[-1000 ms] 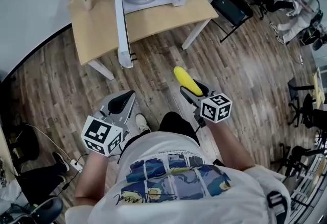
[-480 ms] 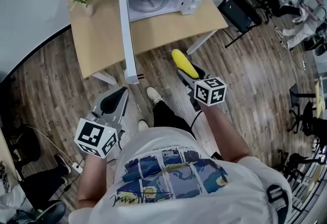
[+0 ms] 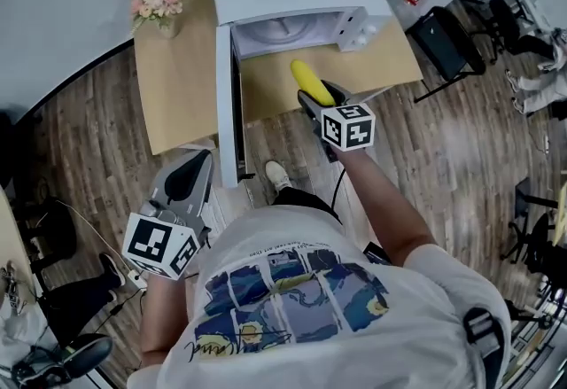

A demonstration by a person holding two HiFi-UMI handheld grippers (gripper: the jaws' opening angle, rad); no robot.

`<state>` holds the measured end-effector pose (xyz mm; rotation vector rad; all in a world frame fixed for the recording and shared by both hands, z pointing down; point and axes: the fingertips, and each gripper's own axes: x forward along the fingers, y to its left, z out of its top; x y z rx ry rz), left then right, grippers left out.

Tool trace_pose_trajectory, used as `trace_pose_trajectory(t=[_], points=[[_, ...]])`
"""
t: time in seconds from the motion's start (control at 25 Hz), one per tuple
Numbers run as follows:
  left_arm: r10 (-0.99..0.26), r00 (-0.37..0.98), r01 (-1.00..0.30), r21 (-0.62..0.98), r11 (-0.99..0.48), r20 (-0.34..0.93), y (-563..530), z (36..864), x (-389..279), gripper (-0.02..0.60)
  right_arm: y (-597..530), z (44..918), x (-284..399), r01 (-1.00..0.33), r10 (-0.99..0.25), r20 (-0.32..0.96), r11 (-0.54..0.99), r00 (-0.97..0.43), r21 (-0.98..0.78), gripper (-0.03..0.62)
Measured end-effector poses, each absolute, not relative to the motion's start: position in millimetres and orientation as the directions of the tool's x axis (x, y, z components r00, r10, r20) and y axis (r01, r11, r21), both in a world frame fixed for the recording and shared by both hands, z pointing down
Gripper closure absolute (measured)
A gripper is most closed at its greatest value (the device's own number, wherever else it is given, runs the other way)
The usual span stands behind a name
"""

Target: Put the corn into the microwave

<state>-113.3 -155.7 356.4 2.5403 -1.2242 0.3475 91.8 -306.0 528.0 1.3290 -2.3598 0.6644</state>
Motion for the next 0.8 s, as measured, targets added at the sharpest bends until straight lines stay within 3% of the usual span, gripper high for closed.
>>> trace_pose_trajectory(t=[0.8], points=[[-0.831, 0.339, -0.94, 0.113, -0.323, 0.441, -199, 365, -146, 0.572, -502, 599, 53, -0.877, -0.703, 0.557, 0.468, -0.442, -0.104, 0.339]])
